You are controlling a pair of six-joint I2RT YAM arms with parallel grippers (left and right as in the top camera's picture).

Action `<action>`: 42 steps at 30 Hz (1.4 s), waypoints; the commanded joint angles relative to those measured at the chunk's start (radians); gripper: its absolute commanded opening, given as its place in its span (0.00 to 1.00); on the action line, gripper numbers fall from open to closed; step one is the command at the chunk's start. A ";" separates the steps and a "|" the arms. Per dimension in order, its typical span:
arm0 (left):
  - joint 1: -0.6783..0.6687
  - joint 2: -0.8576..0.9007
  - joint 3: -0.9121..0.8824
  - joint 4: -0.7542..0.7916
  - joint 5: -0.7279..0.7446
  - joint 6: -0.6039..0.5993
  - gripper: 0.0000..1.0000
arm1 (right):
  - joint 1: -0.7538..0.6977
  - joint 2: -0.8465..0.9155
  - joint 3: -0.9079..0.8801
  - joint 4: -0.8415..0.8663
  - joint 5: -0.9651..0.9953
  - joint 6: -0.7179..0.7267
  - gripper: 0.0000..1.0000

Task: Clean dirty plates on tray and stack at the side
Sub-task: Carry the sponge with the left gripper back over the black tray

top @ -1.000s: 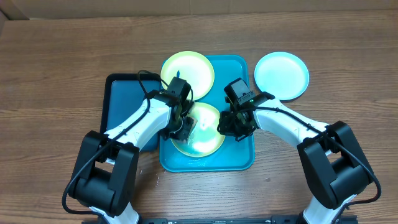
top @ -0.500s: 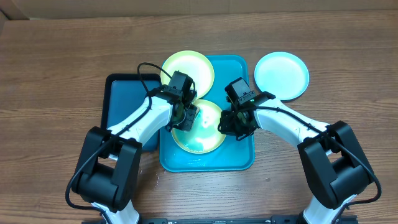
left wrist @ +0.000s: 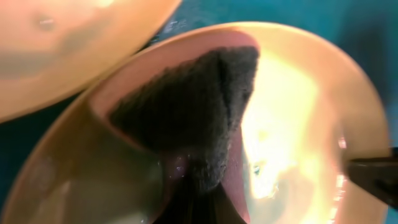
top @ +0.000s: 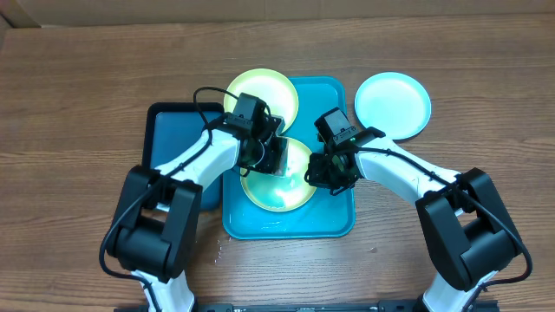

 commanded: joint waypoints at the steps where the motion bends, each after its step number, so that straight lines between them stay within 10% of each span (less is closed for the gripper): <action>1: -0.023 0.102 -0.027 -0.039 0.202 -0.006 0.04 | 0.007 -0.003 -0.005 0.003 -0.016 -0.016 0.04; 16: 0.002 -0.137 -0.027 -0.181 0.295 0.006 0.04 | 0.007 -0.003 -0.005 0.004 -0.016 -0.017 0.09; 31: 0.285 -0.520 -0.027 -0.431 -0.147 -0.108 0.04 | 0.007 -0.002 -0.006 -0.012 -0.010 -0.011 0.21; 42: 0.340 -0.520 -0.062 -0.474 -0.496 -0.270 0.04 | 0.007 -0.002 -0.006 -0.023 -0.013 0.015 0.04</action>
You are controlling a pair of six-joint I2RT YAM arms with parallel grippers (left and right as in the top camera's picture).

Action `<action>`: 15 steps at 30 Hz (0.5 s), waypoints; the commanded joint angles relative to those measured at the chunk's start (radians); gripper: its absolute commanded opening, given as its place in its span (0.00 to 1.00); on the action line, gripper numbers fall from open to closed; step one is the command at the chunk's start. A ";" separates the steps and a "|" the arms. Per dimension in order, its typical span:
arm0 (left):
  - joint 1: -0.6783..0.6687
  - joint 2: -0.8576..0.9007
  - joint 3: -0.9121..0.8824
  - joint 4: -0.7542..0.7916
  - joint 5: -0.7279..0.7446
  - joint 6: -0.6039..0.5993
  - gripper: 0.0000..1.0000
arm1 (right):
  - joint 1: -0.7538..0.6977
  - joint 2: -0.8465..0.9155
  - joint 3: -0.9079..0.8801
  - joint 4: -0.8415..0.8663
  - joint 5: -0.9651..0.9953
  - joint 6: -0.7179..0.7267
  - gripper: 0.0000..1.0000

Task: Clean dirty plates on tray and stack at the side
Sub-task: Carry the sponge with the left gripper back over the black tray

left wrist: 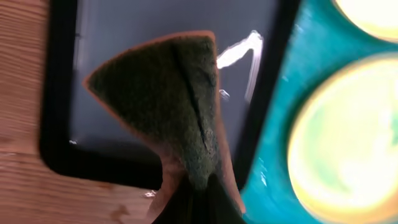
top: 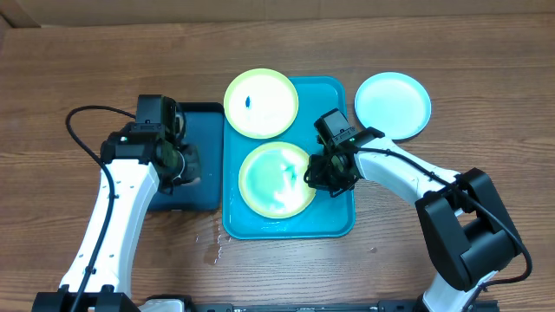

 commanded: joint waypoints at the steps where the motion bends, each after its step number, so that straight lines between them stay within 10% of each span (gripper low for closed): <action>1: 0.005 -0.018 -0.032 0.012 -0.115 -0.060 0.04 | 0.005 -0.002 -0.006 -0.005 0.006 0.005 0.04; 15: 0.013 -0.018 -0.056 -0.002 -0.210 -0.090 0.04 | -0.076 -0.003 0.126 -0.236 -0.043 -0.020 0.04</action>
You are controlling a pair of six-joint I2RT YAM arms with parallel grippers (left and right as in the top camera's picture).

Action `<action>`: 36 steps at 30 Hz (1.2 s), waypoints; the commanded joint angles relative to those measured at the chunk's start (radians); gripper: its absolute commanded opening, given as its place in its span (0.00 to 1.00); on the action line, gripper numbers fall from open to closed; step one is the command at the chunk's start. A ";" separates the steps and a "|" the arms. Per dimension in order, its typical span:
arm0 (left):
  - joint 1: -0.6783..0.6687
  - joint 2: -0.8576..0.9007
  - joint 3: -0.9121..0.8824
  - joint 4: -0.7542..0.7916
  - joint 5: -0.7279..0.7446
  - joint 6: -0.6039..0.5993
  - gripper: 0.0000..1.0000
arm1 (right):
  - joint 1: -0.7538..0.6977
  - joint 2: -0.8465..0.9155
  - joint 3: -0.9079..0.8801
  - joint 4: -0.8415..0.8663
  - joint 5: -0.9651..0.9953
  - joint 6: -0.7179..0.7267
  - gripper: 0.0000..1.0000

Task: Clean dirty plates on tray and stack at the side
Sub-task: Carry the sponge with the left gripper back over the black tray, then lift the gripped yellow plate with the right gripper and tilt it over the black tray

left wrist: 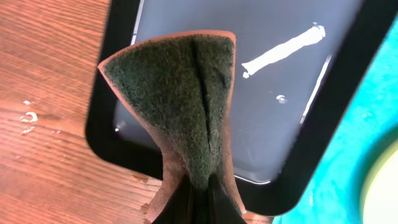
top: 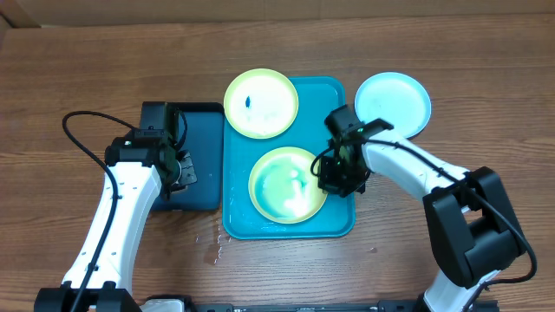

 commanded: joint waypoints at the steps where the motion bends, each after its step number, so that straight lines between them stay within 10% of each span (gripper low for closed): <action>1: 0.013 -0.018 -0.004 -0.004 -0.069 -0.042 0.04 | -0.016 -0.003 0.087 -0.049 -0.002 -0.027 0.04; 19: 0.013 -0.018 -0.005 -0.024 -0.260 -0.241 0.04 | -0.014 -0.003 0.399 -0.356 -0.003 -0.043 0.04; 36: 0.013 -0.018 -0.005 -0.002 -0.255 -0.256 0.04 | 0.180 0.016 0.401 0.155 0.044 0.081 0.04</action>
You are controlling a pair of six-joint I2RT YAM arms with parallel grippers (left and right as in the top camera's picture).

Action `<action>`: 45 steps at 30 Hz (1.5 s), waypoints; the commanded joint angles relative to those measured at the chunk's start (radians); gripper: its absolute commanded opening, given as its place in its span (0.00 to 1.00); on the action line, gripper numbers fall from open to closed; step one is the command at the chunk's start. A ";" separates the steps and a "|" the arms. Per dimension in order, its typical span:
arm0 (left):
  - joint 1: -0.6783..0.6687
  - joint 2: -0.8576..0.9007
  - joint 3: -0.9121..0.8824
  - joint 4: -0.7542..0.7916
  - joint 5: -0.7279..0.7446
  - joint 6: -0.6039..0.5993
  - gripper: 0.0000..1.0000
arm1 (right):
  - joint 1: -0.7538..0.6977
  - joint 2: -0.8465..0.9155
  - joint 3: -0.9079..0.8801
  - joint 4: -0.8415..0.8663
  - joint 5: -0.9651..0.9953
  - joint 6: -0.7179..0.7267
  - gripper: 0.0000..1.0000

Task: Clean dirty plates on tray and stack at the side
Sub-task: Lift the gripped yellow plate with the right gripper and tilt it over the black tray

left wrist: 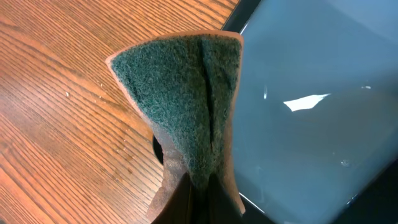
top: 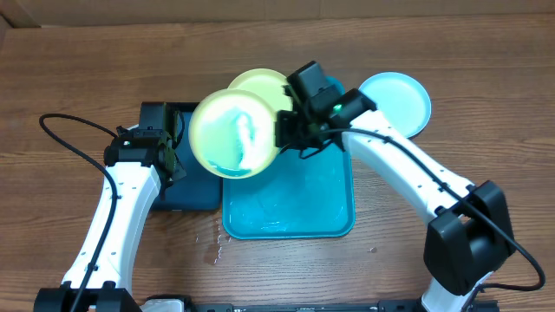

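My right gripper (top: 284, 132) is shut on the rim of a yellow-green plate (top: 234, 134). It holds the plate raised and tilted above the back left of the teal tray (top: 329, 204). A second yellow-green plate (top: 264, 82) lies partly hidden behind the raised one. A light blue plate (top: 395, 104) rests on the table right of the tray. My left gripper (top: 169, 160) (left wrist: 199, 186) is shut on a folded green sponge (left wrist: 186, 106), hanging over the near-left edge of the dark tray (left wrist: 311, 93).
The dark tray (top: 195, 186) holds a film of water and sits left of the teal tray. Water drops lie on the wooden table (top: 78, 78) in front of the trays. Both arms' cables arc above the table.
The front plate lay flat on the teal tray with my right gripper at its right rim. It is now held up and further left and back. My left gripper with the sponge shifted slightly toward the dark tray's edge.
First my left gripper pressed the sponge onto the front plate while my right gripper was at its rim. Then the sponge was over the dark tray and the plate lay bare. The plate then sat further right. Now my right gripper holds it up.
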 commanded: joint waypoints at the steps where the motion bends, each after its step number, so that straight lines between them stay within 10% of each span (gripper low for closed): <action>1: 0.007 -0.018 -0.004 0.001 -0.024 -0.024 0.04 | 0.037 0.019 0.029 0.064 0.056 0.052 0.04; 25: 0.007 -0.018 -0.004 -0.010 0.006 -0.024 0.04 | 0.214 0.230 0.029 0.564 0.422 0.115 0.04; 45: 0.007 -0.018 -0.004 -0.017 0.022 -0.023 0.04 | 0.285 0.197 0.034 1.017 0.827 -0.521 0.04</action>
